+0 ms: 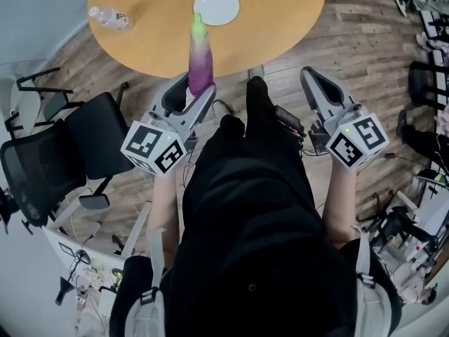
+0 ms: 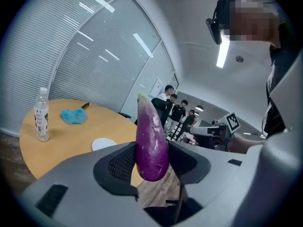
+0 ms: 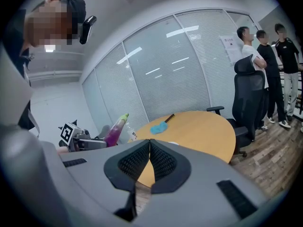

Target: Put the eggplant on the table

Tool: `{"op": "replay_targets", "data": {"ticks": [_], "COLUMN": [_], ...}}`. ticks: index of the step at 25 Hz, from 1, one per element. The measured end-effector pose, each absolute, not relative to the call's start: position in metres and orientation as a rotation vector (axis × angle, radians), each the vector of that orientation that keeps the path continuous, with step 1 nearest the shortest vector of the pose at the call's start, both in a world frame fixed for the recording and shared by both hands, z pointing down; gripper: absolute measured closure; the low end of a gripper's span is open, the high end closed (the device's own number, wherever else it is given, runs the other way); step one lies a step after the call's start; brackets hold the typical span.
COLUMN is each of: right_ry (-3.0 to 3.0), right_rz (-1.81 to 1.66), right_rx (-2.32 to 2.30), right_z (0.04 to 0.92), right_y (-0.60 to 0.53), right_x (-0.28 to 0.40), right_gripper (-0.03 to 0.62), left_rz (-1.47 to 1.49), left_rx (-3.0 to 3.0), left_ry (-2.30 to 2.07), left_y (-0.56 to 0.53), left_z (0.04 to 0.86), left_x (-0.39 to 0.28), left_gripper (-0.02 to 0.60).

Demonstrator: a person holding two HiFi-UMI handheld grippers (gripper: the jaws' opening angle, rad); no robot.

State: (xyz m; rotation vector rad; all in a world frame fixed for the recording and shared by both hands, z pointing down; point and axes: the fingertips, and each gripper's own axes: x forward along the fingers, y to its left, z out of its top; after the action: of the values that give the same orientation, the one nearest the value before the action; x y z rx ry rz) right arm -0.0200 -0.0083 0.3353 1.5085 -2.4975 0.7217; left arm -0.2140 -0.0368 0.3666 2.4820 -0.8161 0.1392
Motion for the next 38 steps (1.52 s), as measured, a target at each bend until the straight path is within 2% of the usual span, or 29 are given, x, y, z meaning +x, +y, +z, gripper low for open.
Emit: {"op": "replay_targets", "data": {"ticks": [17,26,38], "right_ry": [-2.635,-2.666,-2.684], "right_rz": [0.703,0.742,0.789], "right_rx": [1.314,1.300,1.222], "right_z": [0.331,0.336,0.350], "right_y": [-0.119,-0.169,-0.211], "right_x": [-0.001,0.042,0.093], "right_gripper": [0.577,0.577,0.577], "left_rz": [0.192,0.363,0.686], "left_rx": [2.425,2.410,2.314], "left_ry": [-1.002,-1.070,-1.204], "left_y": [-0.113,-0.160,-0.203], "left_z": [0.363,0.374,0.420], "left_x": [-0.191,-0.146,-0.122], "left_gripper": [0.356,0.356,0.356]}}
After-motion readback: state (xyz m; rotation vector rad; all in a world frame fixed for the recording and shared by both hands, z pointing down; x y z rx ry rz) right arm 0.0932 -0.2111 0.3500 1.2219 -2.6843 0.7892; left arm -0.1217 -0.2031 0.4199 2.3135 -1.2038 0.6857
